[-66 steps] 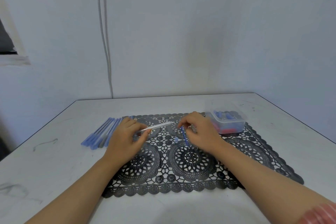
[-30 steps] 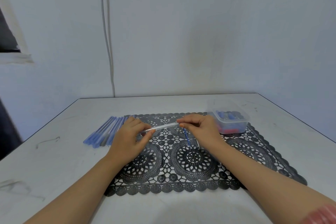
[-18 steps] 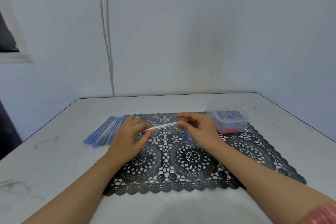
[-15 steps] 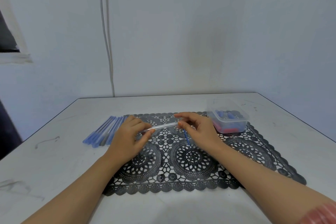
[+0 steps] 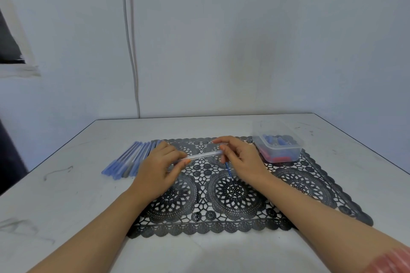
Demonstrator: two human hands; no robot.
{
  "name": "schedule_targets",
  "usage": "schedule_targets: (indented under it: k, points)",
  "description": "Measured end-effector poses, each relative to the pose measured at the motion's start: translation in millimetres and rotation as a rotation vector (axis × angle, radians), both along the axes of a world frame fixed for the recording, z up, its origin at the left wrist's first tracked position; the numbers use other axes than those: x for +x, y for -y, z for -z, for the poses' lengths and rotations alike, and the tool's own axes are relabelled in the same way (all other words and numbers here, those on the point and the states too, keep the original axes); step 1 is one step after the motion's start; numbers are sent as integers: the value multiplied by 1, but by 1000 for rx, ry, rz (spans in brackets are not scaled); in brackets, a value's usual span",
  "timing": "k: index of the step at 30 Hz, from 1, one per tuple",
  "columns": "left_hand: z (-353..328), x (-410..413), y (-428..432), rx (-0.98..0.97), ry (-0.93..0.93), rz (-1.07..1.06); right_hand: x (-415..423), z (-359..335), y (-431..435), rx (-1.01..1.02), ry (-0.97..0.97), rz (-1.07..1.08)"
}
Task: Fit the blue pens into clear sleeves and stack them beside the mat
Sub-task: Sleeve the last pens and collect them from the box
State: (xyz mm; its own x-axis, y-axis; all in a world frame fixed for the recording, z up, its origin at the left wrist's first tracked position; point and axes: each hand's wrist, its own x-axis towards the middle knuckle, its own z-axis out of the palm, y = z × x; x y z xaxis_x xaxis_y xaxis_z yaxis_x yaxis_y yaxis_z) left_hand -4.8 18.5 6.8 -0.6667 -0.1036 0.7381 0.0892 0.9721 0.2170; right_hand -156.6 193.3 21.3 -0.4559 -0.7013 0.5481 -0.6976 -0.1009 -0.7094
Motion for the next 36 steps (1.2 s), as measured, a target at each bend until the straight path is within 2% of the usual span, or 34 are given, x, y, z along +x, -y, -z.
schedule_targets:
  k: [16,19,23,26,31,36]
  points:
    - [2,0,2,50,-18,-81,-4,3,1,42,-58,90]
    - [-1,2,2,64,-50,-161,-5,4,2,201,-220,66]
    - [-1,2,3,75,-62,-203,-1,6,6,455,-538,-99]
    - [1,1,3,62,-44,-195,6,10,12,553,-672,-189]
    - [1,0,3,63,-28,-185,6,12,13,617,-657,-213]
    - [1,0,4,55,-14,-184,6,9,12,537,-636,-174]
